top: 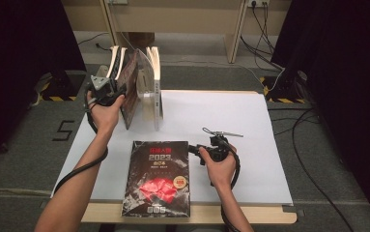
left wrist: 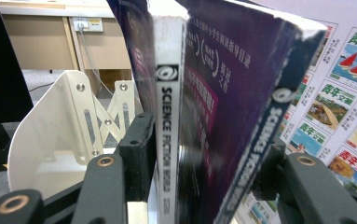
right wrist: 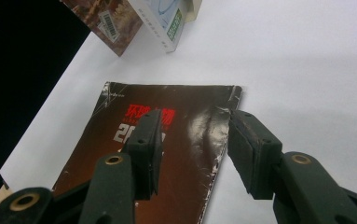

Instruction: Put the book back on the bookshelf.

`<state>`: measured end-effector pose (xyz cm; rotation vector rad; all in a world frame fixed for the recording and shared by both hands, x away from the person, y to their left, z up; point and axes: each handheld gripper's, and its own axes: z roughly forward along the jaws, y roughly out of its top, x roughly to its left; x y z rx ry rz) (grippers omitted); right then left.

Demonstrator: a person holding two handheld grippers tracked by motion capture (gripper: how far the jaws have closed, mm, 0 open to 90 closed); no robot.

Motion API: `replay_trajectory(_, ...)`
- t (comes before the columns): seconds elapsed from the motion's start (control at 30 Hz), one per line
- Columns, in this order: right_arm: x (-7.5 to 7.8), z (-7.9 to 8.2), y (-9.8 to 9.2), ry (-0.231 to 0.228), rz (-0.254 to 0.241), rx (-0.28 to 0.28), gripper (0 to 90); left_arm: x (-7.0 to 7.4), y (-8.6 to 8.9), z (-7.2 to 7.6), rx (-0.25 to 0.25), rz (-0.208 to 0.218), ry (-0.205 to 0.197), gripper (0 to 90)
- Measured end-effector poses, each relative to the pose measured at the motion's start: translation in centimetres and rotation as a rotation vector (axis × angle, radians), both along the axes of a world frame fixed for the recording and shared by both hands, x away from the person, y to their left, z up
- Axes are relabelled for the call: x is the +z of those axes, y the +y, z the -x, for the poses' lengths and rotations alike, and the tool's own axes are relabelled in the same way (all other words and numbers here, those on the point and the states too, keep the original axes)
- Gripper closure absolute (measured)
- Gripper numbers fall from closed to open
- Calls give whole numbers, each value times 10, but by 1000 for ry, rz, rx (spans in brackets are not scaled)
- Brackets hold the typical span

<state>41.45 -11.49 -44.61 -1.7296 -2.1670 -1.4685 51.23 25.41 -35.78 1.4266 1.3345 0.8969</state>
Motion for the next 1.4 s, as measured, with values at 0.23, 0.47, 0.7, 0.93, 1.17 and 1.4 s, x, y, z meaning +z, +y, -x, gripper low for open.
replay_trajectory(0.23,1,0,0,3,6,-8,555,-1,6,10,-10,27,22,456)
replay_trajectory(0.47,1,0,2,-3,8,-2,555,-2,6,13,-12,25,27,430)
replay_trajectory(0.7,2,1,1,4,7,-5,555,-4,7,21,-14,31,34,407)
replay_trajectory(0.93,3,0,1,1,16,-4,555,-8,9,30,-28,50,52,395)
replay_trajectory(1.17,4,0,1,4,17,-3,555,-6,8,37,-38,49,56,388)
replay_trajectory(1.4,5,0,2,4,25,0,552,-8,13,41,-38,68,68,386)
